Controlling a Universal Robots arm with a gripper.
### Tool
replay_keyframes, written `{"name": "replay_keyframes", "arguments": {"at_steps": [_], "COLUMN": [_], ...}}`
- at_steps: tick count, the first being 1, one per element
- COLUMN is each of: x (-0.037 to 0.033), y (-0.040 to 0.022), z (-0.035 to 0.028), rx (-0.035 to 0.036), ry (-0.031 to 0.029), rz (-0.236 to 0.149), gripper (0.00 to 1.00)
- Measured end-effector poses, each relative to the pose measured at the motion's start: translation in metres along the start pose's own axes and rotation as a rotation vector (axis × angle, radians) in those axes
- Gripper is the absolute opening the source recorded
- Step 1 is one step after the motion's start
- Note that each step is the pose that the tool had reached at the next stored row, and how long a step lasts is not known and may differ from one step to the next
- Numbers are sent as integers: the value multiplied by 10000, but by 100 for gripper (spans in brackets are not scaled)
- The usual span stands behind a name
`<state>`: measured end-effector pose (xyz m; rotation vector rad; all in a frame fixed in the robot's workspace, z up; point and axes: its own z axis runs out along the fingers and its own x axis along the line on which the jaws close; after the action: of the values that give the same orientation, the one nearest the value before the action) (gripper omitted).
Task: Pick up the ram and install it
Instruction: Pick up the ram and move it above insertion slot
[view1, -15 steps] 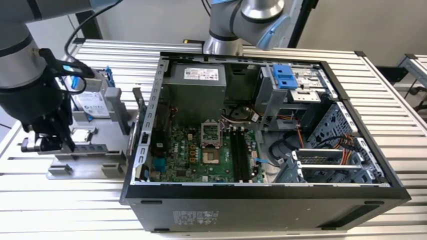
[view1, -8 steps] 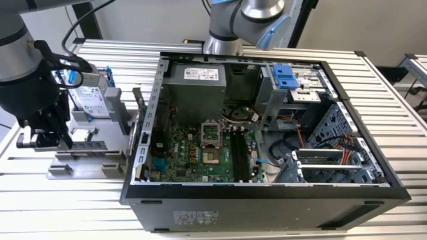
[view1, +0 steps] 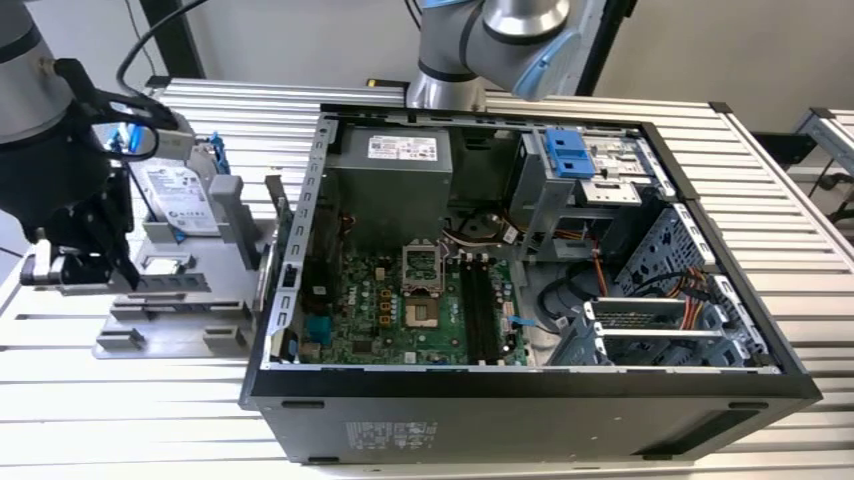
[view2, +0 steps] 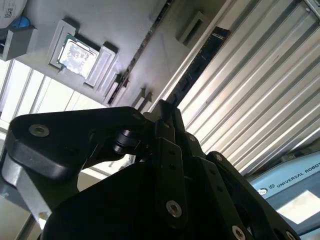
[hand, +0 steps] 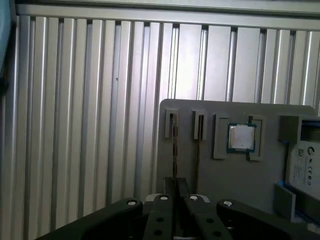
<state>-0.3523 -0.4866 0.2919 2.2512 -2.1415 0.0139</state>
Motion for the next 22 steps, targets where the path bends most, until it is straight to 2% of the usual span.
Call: {"name": "replay_keyframes", "arguments": {"at_steps": [22], "x": [12], "y": [9], "z": [-388], "rx": [0], "ry": [0], "rz": [0], "gripper": [0]}}
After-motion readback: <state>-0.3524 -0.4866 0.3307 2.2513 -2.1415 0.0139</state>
